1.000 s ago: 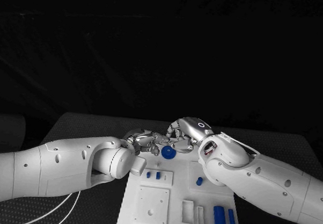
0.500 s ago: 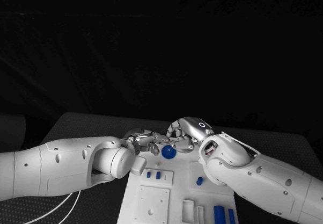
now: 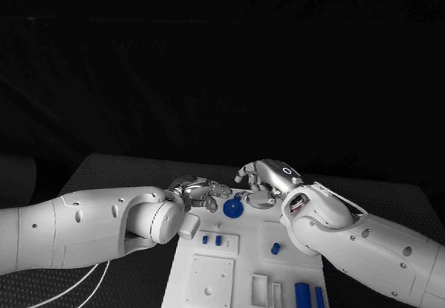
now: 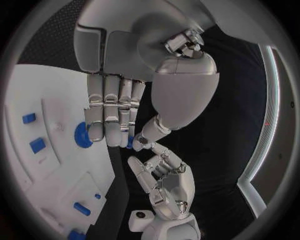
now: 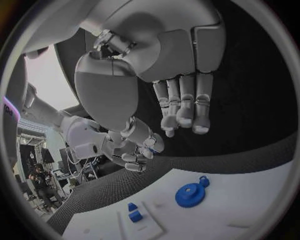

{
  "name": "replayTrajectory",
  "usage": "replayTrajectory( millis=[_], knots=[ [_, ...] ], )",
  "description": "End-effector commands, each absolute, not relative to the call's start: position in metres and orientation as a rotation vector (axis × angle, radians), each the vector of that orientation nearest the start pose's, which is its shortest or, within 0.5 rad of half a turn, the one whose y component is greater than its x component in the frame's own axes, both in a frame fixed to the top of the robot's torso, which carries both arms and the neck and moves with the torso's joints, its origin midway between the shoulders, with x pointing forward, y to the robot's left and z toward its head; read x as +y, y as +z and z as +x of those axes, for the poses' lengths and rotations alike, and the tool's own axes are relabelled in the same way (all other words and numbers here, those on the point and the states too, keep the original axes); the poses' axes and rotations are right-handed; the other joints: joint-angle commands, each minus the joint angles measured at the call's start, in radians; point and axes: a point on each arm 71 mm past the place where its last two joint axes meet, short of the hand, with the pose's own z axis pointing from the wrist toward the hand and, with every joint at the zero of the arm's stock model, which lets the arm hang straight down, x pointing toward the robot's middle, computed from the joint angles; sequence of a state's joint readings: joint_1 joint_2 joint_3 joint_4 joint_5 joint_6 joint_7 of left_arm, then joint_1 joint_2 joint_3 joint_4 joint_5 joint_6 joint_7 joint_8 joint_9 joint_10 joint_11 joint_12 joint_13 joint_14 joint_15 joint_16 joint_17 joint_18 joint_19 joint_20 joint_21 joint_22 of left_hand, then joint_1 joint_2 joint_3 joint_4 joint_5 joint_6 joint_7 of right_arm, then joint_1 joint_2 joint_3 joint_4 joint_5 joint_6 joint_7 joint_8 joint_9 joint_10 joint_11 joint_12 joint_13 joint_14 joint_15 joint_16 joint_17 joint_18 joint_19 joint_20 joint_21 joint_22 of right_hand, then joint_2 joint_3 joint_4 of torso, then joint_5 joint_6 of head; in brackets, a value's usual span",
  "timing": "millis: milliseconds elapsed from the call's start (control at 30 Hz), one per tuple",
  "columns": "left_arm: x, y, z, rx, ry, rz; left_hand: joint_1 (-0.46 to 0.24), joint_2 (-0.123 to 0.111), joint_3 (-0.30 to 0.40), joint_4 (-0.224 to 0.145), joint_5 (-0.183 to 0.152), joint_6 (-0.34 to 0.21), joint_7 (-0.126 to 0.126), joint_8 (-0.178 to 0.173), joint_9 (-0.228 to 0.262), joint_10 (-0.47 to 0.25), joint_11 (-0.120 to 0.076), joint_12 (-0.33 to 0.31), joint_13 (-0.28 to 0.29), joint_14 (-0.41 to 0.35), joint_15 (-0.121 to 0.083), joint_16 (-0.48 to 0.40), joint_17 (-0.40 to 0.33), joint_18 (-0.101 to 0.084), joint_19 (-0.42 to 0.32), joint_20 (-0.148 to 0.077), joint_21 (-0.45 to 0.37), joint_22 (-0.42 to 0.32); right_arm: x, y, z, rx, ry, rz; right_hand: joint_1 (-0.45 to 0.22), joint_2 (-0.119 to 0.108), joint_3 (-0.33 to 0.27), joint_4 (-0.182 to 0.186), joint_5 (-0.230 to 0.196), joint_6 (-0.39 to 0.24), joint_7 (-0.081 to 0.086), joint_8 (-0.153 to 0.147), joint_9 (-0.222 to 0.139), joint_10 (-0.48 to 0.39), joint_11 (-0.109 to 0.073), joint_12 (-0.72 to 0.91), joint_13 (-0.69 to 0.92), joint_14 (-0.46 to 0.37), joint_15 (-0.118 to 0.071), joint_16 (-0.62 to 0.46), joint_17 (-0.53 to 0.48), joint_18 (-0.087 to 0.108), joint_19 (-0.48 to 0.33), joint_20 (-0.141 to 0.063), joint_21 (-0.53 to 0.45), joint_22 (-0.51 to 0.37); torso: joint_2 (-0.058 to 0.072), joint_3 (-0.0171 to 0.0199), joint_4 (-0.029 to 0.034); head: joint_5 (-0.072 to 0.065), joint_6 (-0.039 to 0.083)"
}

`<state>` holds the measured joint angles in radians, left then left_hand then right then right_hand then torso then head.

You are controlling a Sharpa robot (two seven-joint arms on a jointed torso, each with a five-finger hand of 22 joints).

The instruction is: Assemble the parts on the task board

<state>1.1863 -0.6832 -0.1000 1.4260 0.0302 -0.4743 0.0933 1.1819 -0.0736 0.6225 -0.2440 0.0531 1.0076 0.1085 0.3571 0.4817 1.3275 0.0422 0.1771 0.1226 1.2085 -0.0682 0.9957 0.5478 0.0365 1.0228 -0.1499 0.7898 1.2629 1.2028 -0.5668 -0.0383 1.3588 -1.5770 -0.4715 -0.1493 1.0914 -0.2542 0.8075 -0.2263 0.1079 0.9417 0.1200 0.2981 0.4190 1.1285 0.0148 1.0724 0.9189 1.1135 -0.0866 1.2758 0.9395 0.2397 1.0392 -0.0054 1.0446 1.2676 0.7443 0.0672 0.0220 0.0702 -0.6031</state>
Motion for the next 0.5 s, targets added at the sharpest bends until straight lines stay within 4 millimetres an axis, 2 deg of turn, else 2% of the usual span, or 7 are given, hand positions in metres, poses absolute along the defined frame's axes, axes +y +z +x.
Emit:
replayTrajectory(
  millis=[33,133,233,367,500],
  knots=[
    [0.168,-0.231,0.495,1.68,-1.22,-1.29,-0.001,0.009,0.007,-0.002,0.003,0.008,-0.003,0.005,0.0,0.009,-0.002,0.0,0.002,0.007,-0.002,-0.003,0.002,0.054,0.001,-0.008,0.006,0.001,-0.114,-0.172,0.508,1.406,0.717,-0.184,0.005,-0.01,0.006,0.002,0.024,-0.013,0.01,-0.003,-0.002,-0.008,0.002,-0.006,-0.002,-0.008,-0.002,-0.004,-0.002,0.022,-0.003,0.003,-0.004,-0.001,0.0,0.0002,-0.0002,0.002,0.0],
    [0.171,-0.23,0.497,1.695,-1.203,-1.189,0.0,0.01,0.007,-0.003,0.003,0.008,-0.003,0.005,0.0,0.01,-0.002,0.0,0.003,0.009,-0.002,-0.003,0.003,0.054,0.002,-0.009,0.007,0.002,-0.128,-0.169,0.514,1.399,0.699,-0.155,0.011,-0.012,0.012,0.004,0.049,-0.014,0.01,-0.004,-0.003,-0.009,0.002,-0.006,-0.005,-0.008,-0.001,-0.005,-0.004,0.022,-0.004,0.005,-0.006,-0.002,0.0,0.0002,-0.0009,0.003,0.0],
    [0.179,-0.228,0.5,1.714,-1.178,-1.065,0.0,0.013,0.008,-0.008,0.003,0.009,-0.003,0.005,-0.001,0.011,-0.003,-0.003,0.005,0.014,-0.003,-0.002,0.006,0.054,0.007,-0.012,0.009,0.003,-0.147,-0.165,0.525,1.394,0.68,-0.11,0.012,-0.013,0.015,0.005,0.051,-0.014,0.01,-0.003,-0.003,-0.01,0.002,-0.006,-0.005,-0.009,-0.001,-0.005,-0.005,0.022,-0.005,0.006,-0.007,-0.002,0.0,-0.0006,-0.0024,0.004,0.0],
    [0.186,-0.223,0.507,1.756,-1.148,-0.884,0.001,0.015,0.009,-0.015,0.004,0.009,-0.003,0.004,-0.003,0.012,-0.004,-0.007,0.006,0.018,-0.004,-0.002,0.01,0.054,0.01,-0.014,0.01,0.005,-0.171,-0.16,0.538,1.397,0.662,-0.025,0.014,-0.014,0.021,0.007,0.051,-0.014,0.011,-0.003,-0.003,-0.014,0.003,-0.009,-0.008,-0.013,0.0,-0.008,-0.008,0.022,-0.009,0.008,-0.011,-0.003,-0.001,0.0008,-0.0034,0.003,0.002],
    [0.188,-0.219,0.511,1.851,-1.094,-0.568,0.001,0.017,0.01,-0.02,0.005,0.01,-0.003,0.004,-0.004,0.013,-0.004,-0.01,0.007,0.019,-0.004,-0.002,0.012,0.053,0.011,-0.015,0.011,0.006,-0.194,-0.156,0.548,1.394,0.628,0.03,0.015,-0.012,0.024,0.007,0.053,-0.018,0.012,-0.005,-0.005,-0.017,0.004,-0.012,-0.011,-0.017,0.001,-0.011,-0.01,0.022,-0.013,0.01,-0.014,-0.004,0.0,0.0003,-0.004,0.003,0.001]
  ],
)
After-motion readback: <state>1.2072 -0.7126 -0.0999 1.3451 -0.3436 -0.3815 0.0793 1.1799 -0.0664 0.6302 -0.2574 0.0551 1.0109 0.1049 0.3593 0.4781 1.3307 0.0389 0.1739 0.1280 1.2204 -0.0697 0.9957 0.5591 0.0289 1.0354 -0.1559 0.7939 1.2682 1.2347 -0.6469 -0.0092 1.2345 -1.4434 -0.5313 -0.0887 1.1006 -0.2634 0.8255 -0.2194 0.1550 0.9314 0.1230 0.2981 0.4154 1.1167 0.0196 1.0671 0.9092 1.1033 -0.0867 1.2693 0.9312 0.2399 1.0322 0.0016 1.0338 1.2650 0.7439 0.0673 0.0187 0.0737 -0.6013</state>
